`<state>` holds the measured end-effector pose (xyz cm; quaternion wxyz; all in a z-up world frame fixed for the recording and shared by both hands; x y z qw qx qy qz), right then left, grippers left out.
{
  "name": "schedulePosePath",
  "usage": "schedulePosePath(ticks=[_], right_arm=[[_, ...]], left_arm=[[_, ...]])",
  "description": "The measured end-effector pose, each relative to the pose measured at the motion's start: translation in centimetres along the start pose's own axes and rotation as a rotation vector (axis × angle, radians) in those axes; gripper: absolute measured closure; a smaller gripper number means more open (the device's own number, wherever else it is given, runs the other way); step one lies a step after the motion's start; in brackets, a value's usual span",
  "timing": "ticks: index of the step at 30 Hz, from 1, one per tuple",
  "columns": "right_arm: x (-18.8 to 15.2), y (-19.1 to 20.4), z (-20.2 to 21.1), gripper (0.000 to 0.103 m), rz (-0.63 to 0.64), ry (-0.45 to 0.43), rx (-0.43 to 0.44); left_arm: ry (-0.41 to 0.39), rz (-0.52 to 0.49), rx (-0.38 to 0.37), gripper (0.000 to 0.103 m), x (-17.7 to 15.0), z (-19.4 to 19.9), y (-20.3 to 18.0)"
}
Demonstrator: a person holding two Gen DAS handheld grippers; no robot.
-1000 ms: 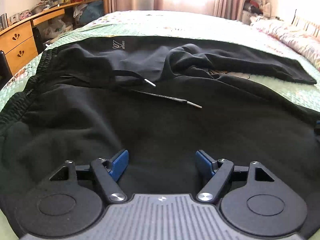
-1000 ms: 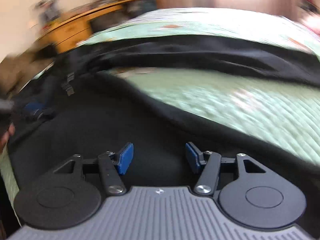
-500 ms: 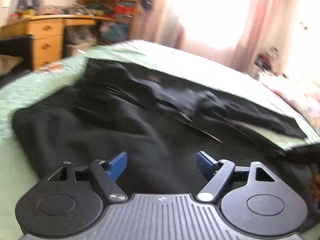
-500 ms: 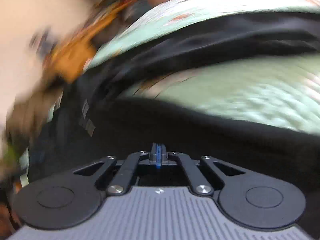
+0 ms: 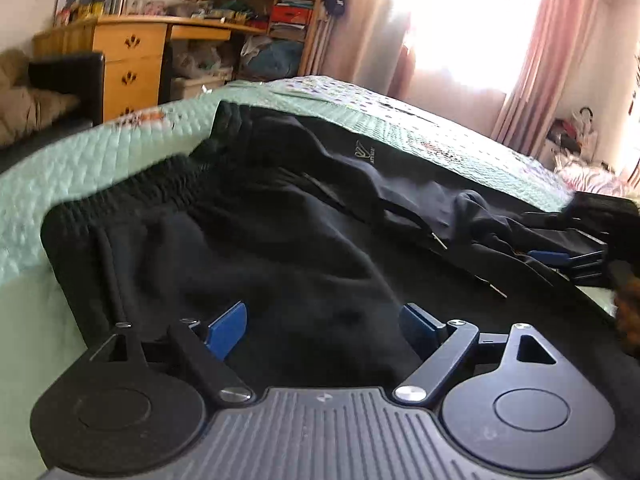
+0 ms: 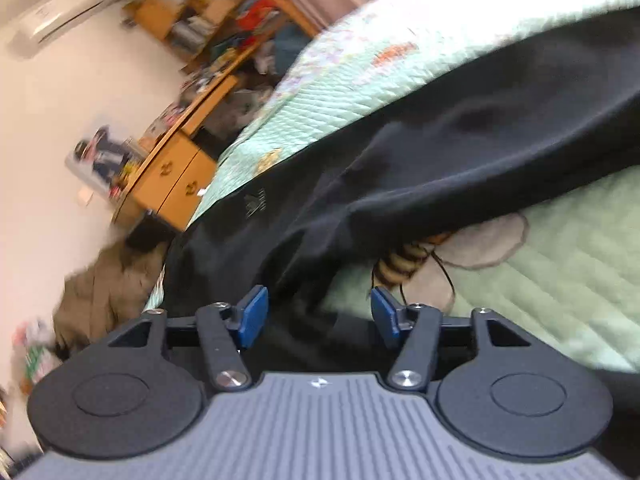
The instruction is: Fold clothes
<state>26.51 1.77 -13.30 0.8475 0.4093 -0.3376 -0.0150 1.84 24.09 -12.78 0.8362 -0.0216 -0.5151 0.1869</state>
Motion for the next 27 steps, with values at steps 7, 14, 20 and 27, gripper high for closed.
schedulePosePath(ticks=[7, 14, 20, 27], right_arm=[[1.5, -1.8, -5.6, 0.042, -0.241, 0.008, 0.012], [5.0, -2.8, -7.4, 0.086, -0.184, -0.024, 0.002], [6.6, -2.2, -8.4, 0.086, 0.049, -0.025, -0.016], [6.9, -6.0, -8.6, 0.079, -0.145, 0.034, 0.103]], left_arm=[[0.019, -0.041, 0.015, 0.006, -0.1, -1.2, -0.3], [0.065, -0.125, 0.050, 0.004, -0.3, -2.3, -0.7], [0.089, -0.157, 0.050, 0.001, -0.6, -2.5, -0.7], [0.104, -0.180, 0.051, 0.001, -0.7, -2.5, -0.5]])
Point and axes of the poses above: each gripper's, at about its wrist camera, not at the fingertips, and z roughly against the way its jaws point, y to its left, x to its top, the point moved 5 cm from there along -z, roughly the way its jaws point, and after that the axes turned 7 degrees about -y, right-handed, at the moved point
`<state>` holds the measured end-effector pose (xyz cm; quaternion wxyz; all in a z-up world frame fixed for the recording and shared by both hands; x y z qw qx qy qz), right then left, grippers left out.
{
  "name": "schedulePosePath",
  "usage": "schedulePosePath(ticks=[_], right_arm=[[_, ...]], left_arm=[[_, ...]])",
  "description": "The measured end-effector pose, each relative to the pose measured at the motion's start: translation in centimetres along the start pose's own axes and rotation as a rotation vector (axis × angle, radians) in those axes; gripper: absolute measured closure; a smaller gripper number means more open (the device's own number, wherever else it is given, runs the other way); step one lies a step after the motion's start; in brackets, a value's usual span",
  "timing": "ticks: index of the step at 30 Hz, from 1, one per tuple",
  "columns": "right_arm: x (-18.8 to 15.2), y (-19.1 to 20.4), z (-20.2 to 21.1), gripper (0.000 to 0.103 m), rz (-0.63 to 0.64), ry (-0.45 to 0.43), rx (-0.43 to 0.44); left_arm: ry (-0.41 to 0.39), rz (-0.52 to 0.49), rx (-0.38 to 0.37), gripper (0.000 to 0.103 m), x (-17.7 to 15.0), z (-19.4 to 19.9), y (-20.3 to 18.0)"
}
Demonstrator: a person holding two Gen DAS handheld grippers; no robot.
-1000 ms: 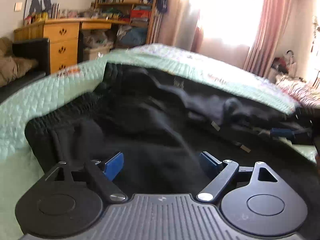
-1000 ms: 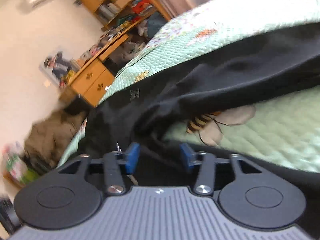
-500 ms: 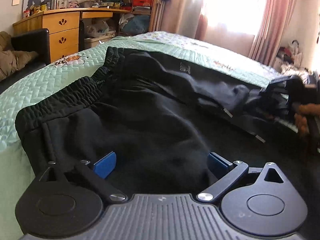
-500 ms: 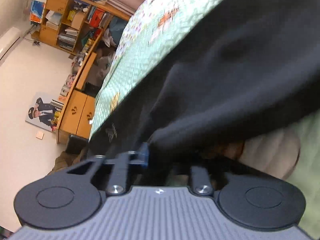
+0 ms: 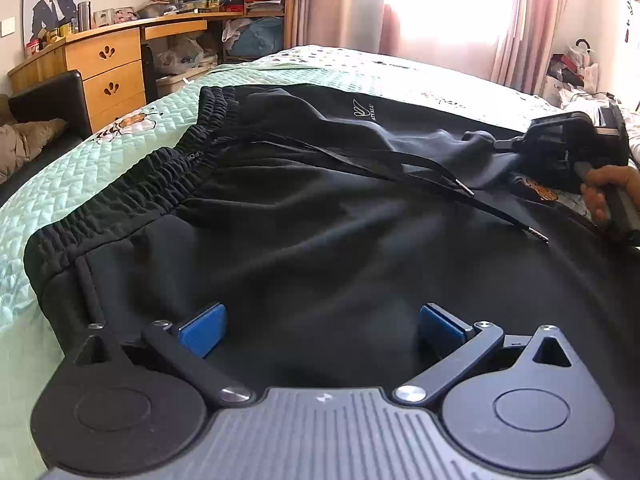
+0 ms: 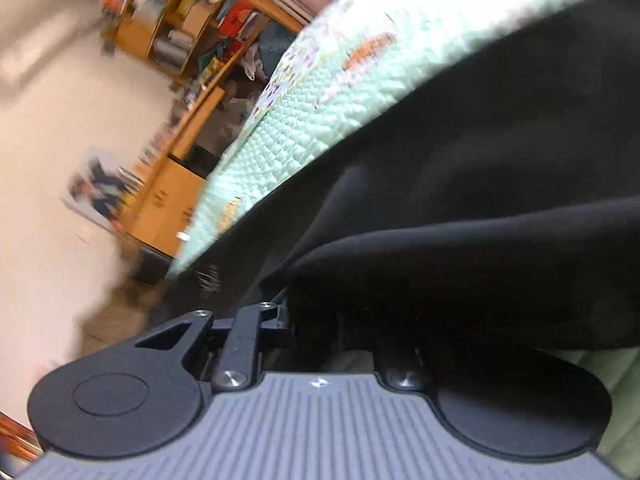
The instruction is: Fold clothes
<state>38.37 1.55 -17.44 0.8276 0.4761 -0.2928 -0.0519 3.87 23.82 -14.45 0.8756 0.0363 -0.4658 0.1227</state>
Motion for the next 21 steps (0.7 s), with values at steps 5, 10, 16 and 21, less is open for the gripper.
schedulePosePath(ticks=[5, 10, 16, 21], right_arm=[[-0.6, 0.0, 3.0, 0.065, -0.028, 0.029, 0.009], [-1.3, -0.6, 7.3, 0.059, -0.010, -0.015, -0.044], [-1.4, -2.8, 12.3, 0.059, -0.020, -0.141, -0.140], [-2.7, -2.3, 15.5, 0.042, -0.016, -0.230, -0.156]], left_arm=[[0.000, 0.000, -0.008, 0.001, 0.0, 0.3, 0.0], [0.002, 0.058, -0.018, 0.004, 0.5, 0.9, 0.1], [-0.021, 0.077, -0.077, 0.008, 2.6, 1.8, -2.2], [-0.064, -0.082, -0.105, 0.008, 4.8, 1.1, -7.2]])
Point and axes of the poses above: each gripper's, at about its wrist camera, not at the fingertips, and z roughly against the way its jaws point, y to its left, x to its top, the point moved 5 cm from there along -z, roughly the way its jaws point, and after that the axes turned 7 degrees about -y, right-handed, at the moved point
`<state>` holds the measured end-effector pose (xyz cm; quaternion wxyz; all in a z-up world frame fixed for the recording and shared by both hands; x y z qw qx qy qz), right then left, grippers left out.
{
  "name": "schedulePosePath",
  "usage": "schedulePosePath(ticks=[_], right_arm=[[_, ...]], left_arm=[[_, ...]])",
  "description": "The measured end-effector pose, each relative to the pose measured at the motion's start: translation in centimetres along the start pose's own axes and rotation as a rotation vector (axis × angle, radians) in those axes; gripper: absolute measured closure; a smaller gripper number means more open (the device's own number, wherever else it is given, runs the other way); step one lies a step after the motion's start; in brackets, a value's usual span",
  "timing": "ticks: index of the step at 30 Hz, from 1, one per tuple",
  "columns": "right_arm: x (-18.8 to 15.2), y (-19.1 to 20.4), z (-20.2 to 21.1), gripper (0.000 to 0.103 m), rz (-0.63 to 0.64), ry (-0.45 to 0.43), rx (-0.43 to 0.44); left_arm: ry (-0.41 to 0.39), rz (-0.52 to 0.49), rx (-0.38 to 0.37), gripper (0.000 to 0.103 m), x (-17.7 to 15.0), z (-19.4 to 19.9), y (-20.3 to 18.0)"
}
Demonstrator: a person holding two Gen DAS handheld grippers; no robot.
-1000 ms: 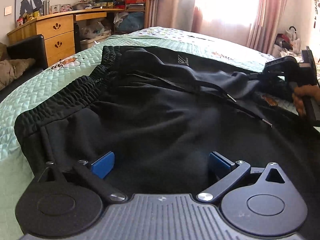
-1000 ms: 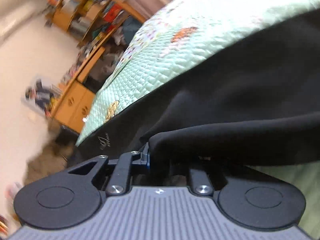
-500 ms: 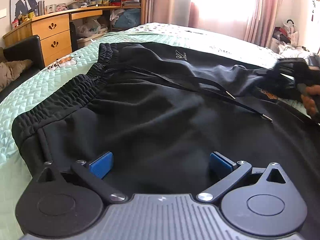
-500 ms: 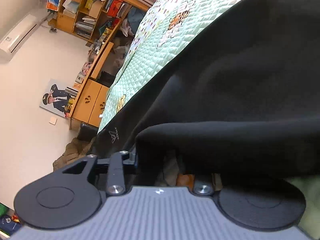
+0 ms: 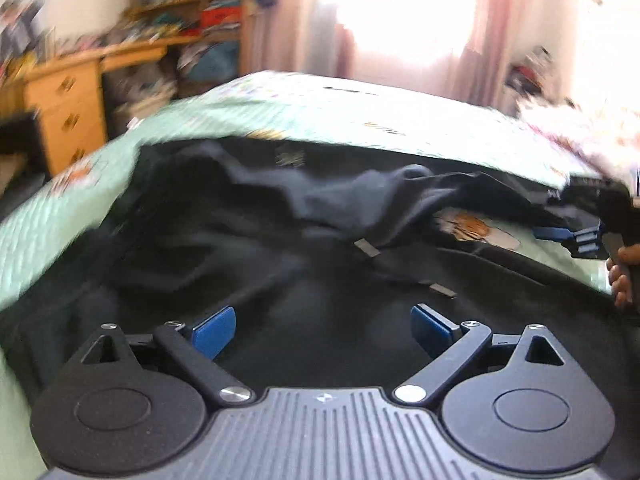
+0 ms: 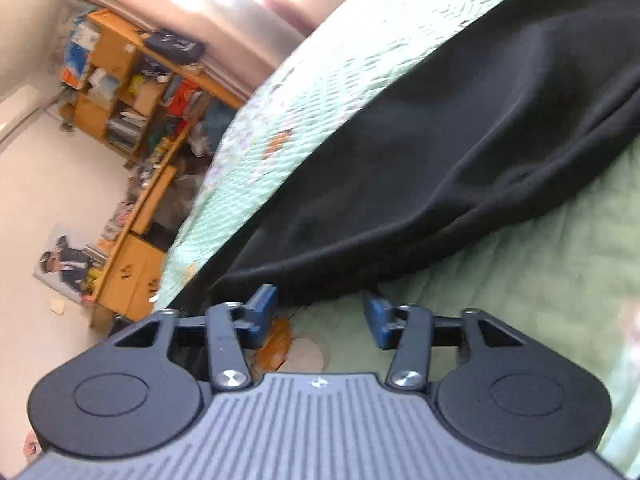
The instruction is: Fold clothes
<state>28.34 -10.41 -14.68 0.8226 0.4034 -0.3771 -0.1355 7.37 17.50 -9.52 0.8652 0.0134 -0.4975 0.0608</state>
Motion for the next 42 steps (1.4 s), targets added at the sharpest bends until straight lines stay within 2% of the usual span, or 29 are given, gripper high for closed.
schedulePosePath(ticks=[2, 4, 7, 9, 12, 13, 14, 15, 16, 20, 23, 25, 26, 27, 30, 33, 34, 36, 38, 39, 40, 42], right_arm=[[-2.1, 1.5, 0.4, 0.042, 0.047, 0.048, 0.047], [-4.5, 3.1, 0.5, 0.041, 0.134, 0.104, 0.081], [-7.1, 4.4, -0.1, 0.041, 0.122, 0.181, 0.157], [-7.6, 5.1, -0.5, 0.038, 0.139, 0.173, 0.189], [-8.1, 4.8, -1.4, 0.039, 0.192, 0.136, 0.219], [-8.2, 4.4, -1.6, 0.039, 0.208, 0.118, 0.241], [-8.0, 4.3, -1.6, 0.039, 0.198, 0.109, 0.271], [-7.8, 4.1, -1.6, 0.039, 0.189, 0.099, 0.301], [-7.7, 3.9, -1.6, 0.039, 0.178, 0.091, 0.331], [-7.2, 3.5, -1.3, 0.039, 0.111, 0.091, 0.395], [-7.4, 3.9, -1.6, 0.039, 0.098, 0.089, 0.412], [-7.3, 3.9, -1.7, 0.039, 0.094, 0.085, 0.417], [-7.3, 3.9, -1.8, 0.039, 0.091, 0.084, 0.419], [-7.3, 3.8, -1.9, 0.039, 0.089, 0.085, 0.420], [-7.3, 3.6, -1.8, 0.039, 0.087, 0.088, 0.427], [-7.4, 3.3, -1.7, 0.039, 0.075, 0.089, 0.436], [-7.3, 3.2, -1.7, 0.039, 0.071, 0.090, 0.439], [-7.5, 3.2, -1.5, 0.039, 0.069, 0.089, 0.440], [-7.5, 3.2, -1.4, 0.039, 0.071, 0.088, 0.437], [-7.5, 3.3, -1.3, 0.039, 0.073, 0.087, 0.435], [-7.5, 3.3, -1.3, 0.039, 0.075, 0.086, 0.434], [-7.6, 3.6, -1.2, 0.038, 0.082, 0.084, 0.431]], left_arm=[[-0.009, -0.070, 0.042, 0.008, 1.3, -1.0, -0.9], [-0.023, -0.092, 0.075, 0.007, 2.7, -2.2, -1.1], [-0.022, -0.106, 0.099, 0.008, 4.5, -4.5, -0.9], [-0.018, -0.166, 0.104, 0.010, 5.5, -6.4, -1.1], [0.026, -0.268, 0.083, 0.030, 6.4, -9.9, -1.5], [0.040, -0.301, 0.067, 0.043, 6.6, -11.1, -1.6], [0.068, -0.304, 0.065, 0.051, 6.8, -12.6, -1.5], [0.096, -0.307, 0.062, 0.068, 7.1, -14.1, -1.3], [0.129, -0.273, 0.051, 0.080, 7.4, -15.7, -0.9], [0.224, -0.174, -0.087, 0.096, 8.1, -19.8, -0.5], [0.255, -0.164, -0.126, 0.103, 8.4, -22.4, -0.4], [0.235, -0.161, -0.080, 0.101, 9.5, -25.1, 0.4], [0.198, -0.173, -0.058, 0.101, 10.3, -26.7, 0.8], [0.161, -0.203, 0.022, 0.101, 11.5, -28.9, 1.3], [0.119, -0.209, 0.135, 0.101, 13.9, -33.5, 1.3], [0.093, -0.210, 0.164, 0.101, 15.0, -33.8, 0.7], [0.103, -0.176, 0.136, 0.101, 15.0, -33.0, 0.8], [0.119, -0.056, -0.001, 0.096, 15.2, -30.3, 1.0], [0.135, -0.017, -0.150, 0.094, 14.5, -27.1, 0.2], [0.143, 0.000, -0.225, 0.090, 14.2, -25.5, -0.3], [0.163, -0.032, -0.291, 0.089, 13.4, -24.4, -1.2], [0.243, -0.084, -0.334, 0.089, 11.2, -24.1, -3.0]])
Point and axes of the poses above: each gripper's, at about its wrist camera, not at the fingertips, and z roughly against the way its jaws point, y to its left, x to its top, the point moved 5 cm from there along -z, roughly the way its jaws point, and after that the axes turned 7 degrees about -y, right-handed, at the moved point
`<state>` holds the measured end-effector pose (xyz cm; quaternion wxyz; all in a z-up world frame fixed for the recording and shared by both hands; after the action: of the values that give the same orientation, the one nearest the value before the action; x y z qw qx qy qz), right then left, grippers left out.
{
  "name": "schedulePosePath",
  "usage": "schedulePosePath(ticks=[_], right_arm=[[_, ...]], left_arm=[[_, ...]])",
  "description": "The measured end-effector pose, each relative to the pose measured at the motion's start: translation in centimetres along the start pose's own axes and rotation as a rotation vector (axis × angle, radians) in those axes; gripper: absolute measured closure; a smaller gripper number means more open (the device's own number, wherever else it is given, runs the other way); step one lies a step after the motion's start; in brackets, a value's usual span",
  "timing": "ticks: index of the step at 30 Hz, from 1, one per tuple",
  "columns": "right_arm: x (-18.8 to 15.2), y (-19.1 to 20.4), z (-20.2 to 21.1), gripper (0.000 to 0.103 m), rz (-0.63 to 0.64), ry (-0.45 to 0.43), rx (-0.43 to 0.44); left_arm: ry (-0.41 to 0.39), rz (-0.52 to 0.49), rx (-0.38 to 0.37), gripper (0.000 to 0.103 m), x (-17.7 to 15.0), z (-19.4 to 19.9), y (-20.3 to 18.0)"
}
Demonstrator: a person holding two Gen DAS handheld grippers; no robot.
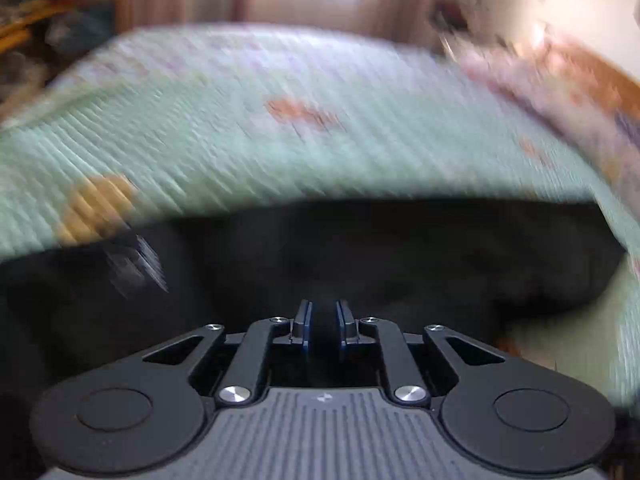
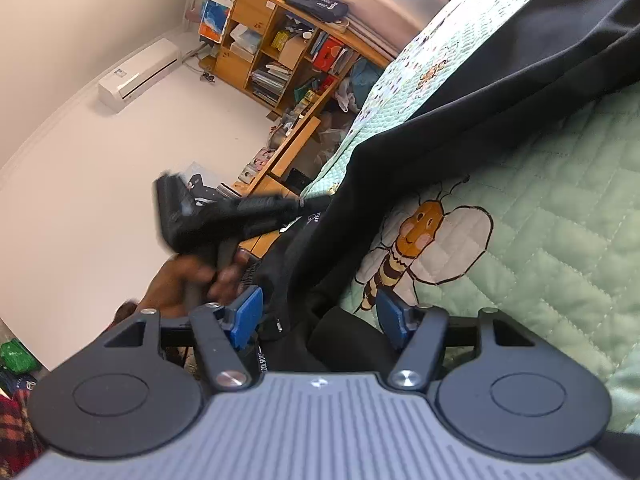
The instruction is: Fold clothes
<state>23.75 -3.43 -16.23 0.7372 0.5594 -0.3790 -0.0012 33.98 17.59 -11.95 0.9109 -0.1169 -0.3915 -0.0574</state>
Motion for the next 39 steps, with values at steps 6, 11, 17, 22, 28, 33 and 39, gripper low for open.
schedulePosePath(ticks=[6, 11, 17, 22, 28, 33, 39], right_arm=[[1.0, 1.1, 0.4, 0.038, 0.023, 0.005, -0.032], [7.1, 3.4, 3.6, 0.038, 0.277, -0.060, -0.246], [16.0, -4.3, 4.2, 0.038, 0.385, 0.093, -0.648], [21.1, -11.6, -1.3, 0.039, 0.483, 0.137, -0.826], [26.2, -14.7, -3.4, 0.039, 0.556, -0.004, -0.908], [24.8, -10.9, 1.0, 0.038, 0.535, -0.042, -0.764], [26.6, -15.8, 7.0, 0.103, 0.305, -0.081, -0.772]], left_arm=[[-0.074, -0.004, 0.144, 0.100, 2.8, -6.8, 1.8], [-0.108, -0.091, 0.242, 0.101, 4.2, -8.4, 0.6], [-0.136, -0.039, 0.193, 0.100, 3.7, -7.8, 2.0], [-0.137, -0.105, 0.240, 0.100, 3.6, -8.2, 1.1], [-0.096, -0.184, 0.276, 0.095, 4.2, -8.1, 0.6], [-0.158, -0.210, 0.230, 0.070, 5.0, -5.3, -2.4], [-0.059, -0.374, 0.068, 0.052, 2.8, -9.4, -7.9]])
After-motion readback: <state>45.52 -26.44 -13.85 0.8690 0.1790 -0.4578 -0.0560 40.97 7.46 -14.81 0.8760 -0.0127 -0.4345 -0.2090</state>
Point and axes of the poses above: each gripper's, at about its wrist camera, not at the fingertips, and z roughly against the way its jaws point, y to its left, x to its top, the point moved 5 cm from there along -z, roughly the way its jaws point, and after that the axes turned 7 degrees about -y, right-handed, at the moved point
